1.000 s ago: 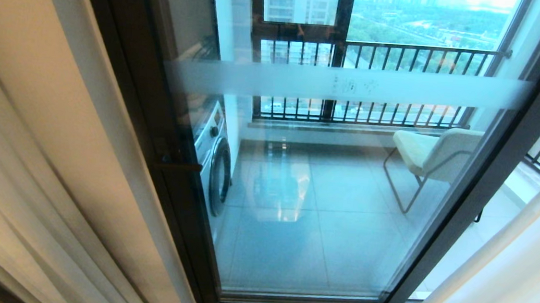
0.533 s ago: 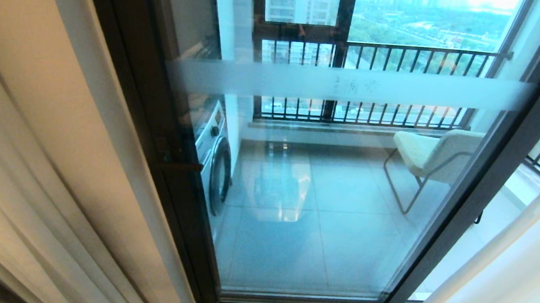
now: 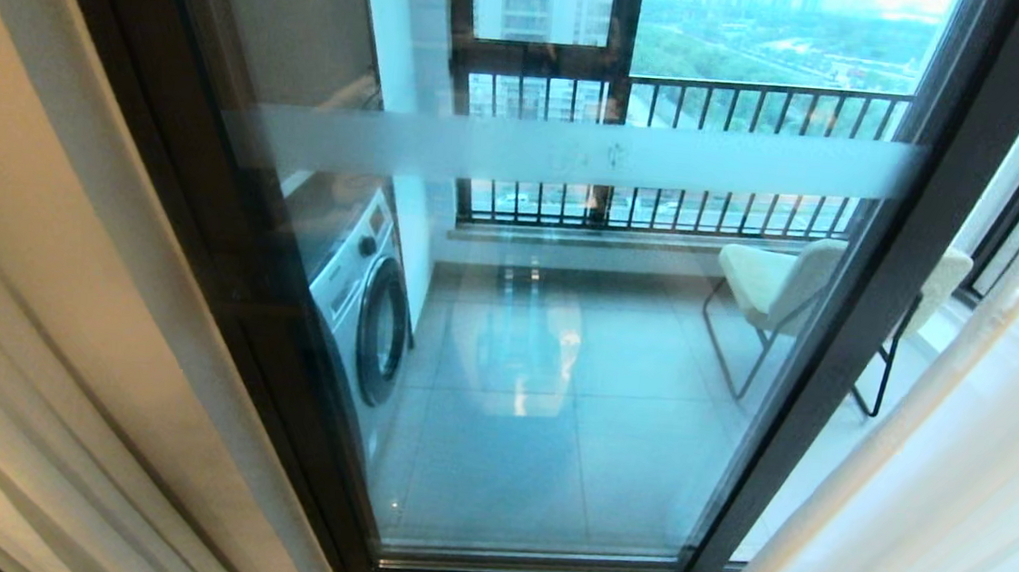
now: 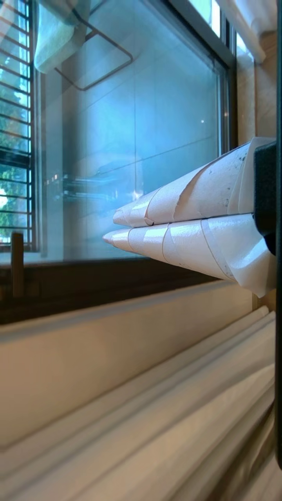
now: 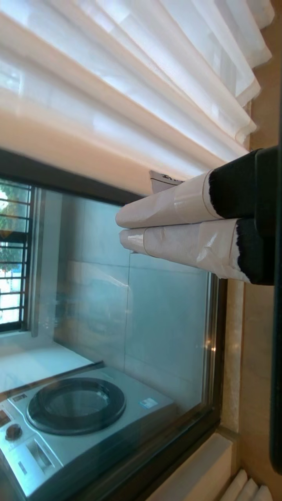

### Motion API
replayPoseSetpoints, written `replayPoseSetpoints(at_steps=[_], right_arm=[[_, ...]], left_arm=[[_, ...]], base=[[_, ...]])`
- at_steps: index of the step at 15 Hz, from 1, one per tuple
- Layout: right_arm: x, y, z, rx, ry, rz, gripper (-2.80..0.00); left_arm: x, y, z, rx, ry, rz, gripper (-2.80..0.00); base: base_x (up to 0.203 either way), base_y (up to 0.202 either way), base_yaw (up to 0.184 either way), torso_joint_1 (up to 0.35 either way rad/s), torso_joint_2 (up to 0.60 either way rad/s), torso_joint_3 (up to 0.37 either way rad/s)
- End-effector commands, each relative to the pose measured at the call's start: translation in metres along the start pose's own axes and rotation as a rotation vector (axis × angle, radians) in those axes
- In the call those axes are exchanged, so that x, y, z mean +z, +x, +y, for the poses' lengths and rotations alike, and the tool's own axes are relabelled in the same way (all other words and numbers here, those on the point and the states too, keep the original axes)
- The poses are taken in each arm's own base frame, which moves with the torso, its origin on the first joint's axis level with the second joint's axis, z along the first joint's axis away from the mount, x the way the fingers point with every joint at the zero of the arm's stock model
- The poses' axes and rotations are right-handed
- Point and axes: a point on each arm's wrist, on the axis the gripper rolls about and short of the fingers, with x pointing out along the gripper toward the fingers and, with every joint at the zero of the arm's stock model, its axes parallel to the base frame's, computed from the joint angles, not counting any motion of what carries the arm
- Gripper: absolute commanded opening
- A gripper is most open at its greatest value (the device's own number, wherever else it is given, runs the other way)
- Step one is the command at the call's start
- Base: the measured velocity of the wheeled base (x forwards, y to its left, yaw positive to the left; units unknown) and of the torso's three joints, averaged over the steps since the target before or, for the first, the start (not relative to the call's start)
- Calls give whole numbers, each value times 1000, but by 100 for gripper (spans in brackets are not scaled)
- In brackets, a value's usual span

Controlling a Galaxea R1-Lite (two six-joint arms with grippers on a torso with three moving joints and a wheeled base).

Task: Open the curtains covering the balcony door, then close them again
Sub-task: Pull the inner curtains open on both sides

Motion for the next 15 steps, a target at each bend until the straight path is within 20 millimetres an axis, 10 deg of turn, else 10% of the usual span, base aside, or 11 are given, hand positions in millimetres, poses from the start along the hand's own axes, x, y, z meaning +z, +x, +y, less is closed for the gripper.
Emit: replayPoseSetpoints(at_steps=[1,15], right_arm=[[0,0,0,1,-1,0,-280],[0,0,0,1,-1,0,-280]], left_arm=[[0,0,0,1,0,0,-280],[0,0,0,3,4,1,-280]], base=[[0,-185,-4,2,6,6],[0,-184,0,3,4,2]])
